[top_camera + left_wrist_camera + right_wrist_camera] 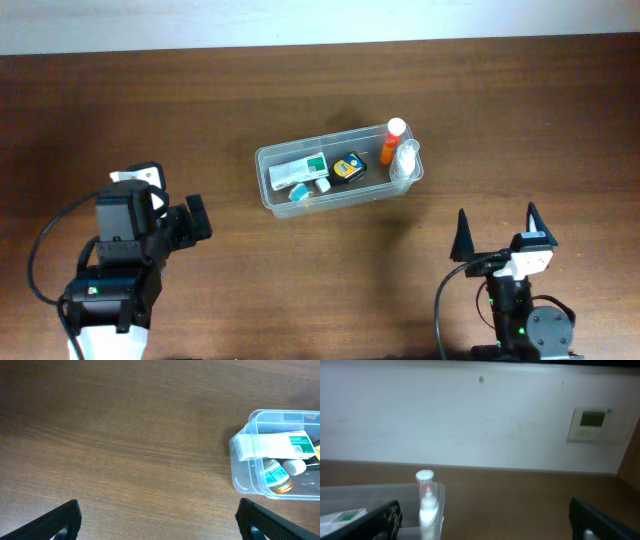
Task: Pack container
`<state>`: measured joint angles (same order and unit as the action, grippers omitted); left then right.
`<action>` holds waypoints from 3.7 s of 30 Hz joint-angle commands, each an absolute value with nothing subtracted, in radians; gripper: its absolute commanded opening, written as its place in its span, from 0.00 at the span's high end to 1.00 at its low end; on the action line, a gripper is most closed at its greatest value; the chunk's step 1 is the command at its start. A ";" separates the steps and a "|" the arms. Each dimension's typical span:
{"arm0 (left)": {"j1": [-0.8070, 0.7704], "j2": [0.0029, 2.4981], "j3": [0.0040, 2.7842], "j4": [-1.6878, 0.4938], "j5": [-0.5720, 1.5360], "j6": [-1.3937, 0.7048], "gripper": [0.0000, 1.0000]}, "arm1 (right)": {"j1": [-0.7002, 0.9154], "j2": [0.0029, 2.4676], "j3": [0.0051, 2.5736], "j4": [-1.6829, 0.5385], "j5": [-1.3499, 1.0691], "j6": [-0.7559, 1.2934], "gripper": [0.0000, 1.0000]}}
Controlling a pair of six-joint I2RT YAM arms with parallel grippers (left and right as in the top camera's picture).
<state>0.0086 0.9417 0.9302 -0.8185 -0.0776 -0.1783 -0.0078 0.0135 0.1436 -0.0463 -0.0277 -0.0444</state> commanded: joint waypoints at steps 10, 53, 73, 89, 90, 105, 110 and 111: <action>0.009 0.941 0.924 -0.816 -0.067 -0.163 0.01 | -0.014 0.004 0.006 -0.076 -0.032 -0.071 0.02; 0.009 0.716 0.856 -0.875 -0.060 -0.162 0.01 | -0.014 0.006 0.006 -0.075 -0.033 -0.071 0.02; 0.009 0.056 0.259 -0.434 -0.199 -0.110 0.01 | -0.014 0.006 0.006 -0.075 -0.033 -0.071 0.02; 0.022 0.005 0.009 -0.065 -0.167 0.027 0.01 | -0.014 0.006 0.006 -0.075 -0.033 -0.071 0.02; 0.029 0.005 0.009 -0.067 -0.145 0.027 0.01 | -0.014 0.006 0.006 -0.075 -0.033 -0.071 0.02; 0.060 0.006 0.009 -0.068 -0.136 0.027 0.01 | -0.014 0.006 0.006 -0.075 -0.033 -0.071 0.02; 0.060 0.006 0.009 -0.068 -0.136 0.027 0.01 | -0.014 0.006 0.006 -0.075 -0.033 -0.071 0.02; 0.060 0.006 0.009 -0.068 -0.136 0.027 0.01 | -0.014 0.006 0.006 -0.075 -0.033 -0.071 0.01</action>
<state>0.0540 0.0193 0.0139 -0.0662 -0.1497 0.0082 -0.0078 0.0139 0.0101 -0.0708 -0.0273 -0.0647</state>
